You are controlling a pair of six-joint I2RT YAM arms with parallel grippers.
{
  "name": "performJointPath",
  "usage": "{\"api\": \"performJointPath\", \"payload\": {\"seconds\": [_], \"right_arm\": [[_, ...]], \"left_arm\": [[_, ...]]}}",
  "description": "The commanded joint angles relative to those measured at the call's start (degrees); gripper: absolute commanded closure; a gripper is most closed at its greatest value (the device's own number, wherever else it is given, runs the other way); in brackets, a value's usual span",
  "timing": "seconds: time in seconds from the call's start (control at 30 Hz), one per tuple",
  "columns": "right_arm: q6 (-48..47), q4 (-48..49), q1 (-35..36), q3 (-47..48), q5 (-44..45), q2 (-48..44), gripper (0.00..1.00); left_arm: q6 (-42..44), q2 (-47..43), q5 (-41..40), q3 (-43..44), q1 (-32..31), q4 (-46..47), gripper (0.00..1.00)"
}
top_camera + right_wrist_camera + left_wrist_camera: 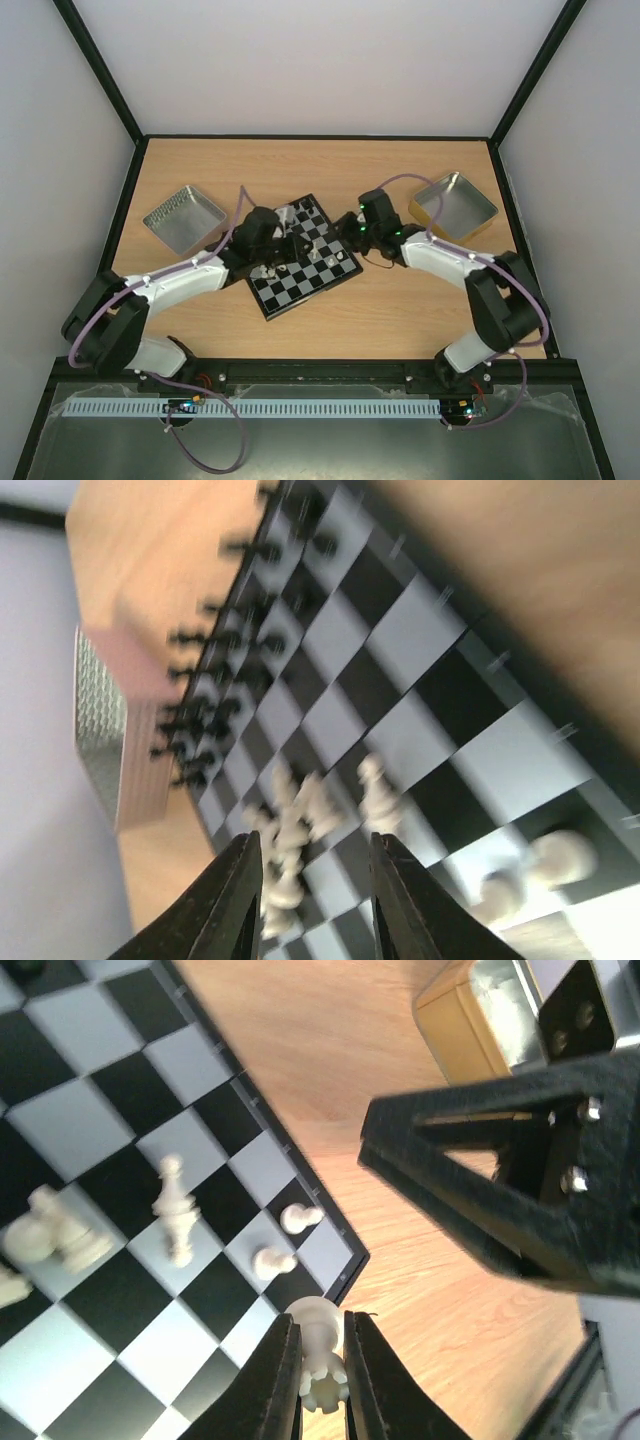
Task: Set up the chess pieces on the board
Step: Place the chess piece on the chessboard.
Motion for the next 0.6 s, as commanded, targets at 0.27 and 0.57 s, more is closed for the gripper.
{"api": "performJointPath", "payload": {"seconds": [0.27,0.57], "right_arm": [[-8.2,-18.6,-9.2,-0.4,45.0,-24.2,0.67],[-6.9,-20.9,-9.5,-4.1,55.0,-35.8,0.63]], "left_arm": [[17.6,19.9,-17.7,34.1,-15.5,-37.1,0.89],[18.8,34.4,-17.3,49.6,-17.4,-48.2,0.88]]}}
